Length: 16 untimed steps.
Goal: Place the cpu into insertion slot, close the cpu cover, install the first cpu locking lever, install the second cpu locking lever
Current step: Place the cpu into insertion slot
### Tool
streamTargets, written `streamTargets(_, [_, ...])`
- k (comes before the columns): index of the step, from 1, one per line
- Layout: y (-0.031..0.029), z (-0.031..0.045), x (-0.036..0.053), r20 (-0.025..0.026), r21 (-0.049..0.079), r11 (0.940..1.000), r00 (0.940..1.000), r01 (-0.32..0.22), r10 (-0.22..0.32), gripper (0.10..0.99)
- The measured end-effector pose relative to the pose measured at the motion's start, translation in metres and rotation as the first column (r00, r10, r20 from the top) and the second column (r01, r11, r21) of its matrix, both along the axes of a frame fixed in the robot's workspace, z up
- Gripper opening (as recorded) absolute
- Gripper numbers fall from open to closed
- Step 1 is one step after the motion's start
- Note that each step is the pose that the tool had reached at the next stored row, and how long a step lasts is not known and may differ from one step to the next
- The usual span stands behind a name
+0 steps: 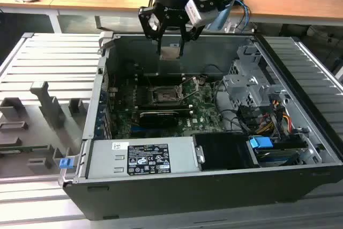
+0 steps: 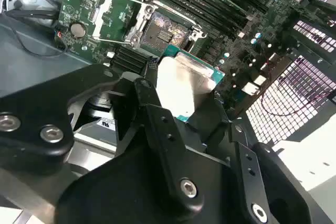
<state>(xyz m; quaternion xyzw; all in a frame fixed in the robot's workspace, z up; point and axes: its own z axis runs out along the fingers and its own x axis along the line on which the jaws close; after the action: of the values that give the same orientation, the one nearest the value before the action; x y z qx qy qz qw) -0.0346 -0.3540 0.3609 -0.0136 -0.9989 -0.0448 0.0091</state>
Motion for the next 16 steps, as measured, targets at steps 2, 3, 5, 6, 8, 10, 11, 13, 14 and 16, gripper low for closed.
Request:
streamTargets(2, [0.0000, -0.0003, 0.0000, 0.0000, 0.000, 0.9978, 0.9978, 0.066, -0.066, 0.533])
streamTargets(3, [0.0000, -0.0005, 0.0000, -0.0001, 0.000, 0.9960, 0.9960, 0.089, -0.089, 0.533])
streamTargets(5, [0.0000, -0.0009, 0.0000, 0.0000, 0.000, 0.9916, 0.9916, 0.129, -0.129, 0.533])
streamTargets(6, [0.0000, -0.0009, 0.0000, 0.0000, 0.000, 0.9903, 0.9903, 0.139, -0.139, 0.533])
streamTargets(8, [0.0000, -0.0010, 0.0000, 0.0000, 0.000, 0.9875, 0.9875, 0.158, -0.158, 0.533])
streamTargets(10, [0.0000, -0.0011, 0.0000, 0.0000, -0.001, 0.9840, 0.9840, 0.178, -0.178, 0.533])
streamTargets(11, [0.0000, -0.0017, 0.0000, 0.0001, 0.000, 0.9833, 0.9833, 0.182, -0.182, 0.533])
streamTargets(13, [0.0000, -0.0029, 0.0000, 0.0003, -0.001, 0.9833, 0.9833, 0.182, -0.182, 0.533])
streamTargets(14, [0.0000, -0.0034, 0.0000, 0.0004, -0.002, 0.9833, 0.9833, 0.182, -0.182, 0.533])
streamTargets(16, [0.0000, -0.0035, 0.0000, 0.0004, -0.003, 0.9831, 0.9831, 0.183, -0.183, 0.533])
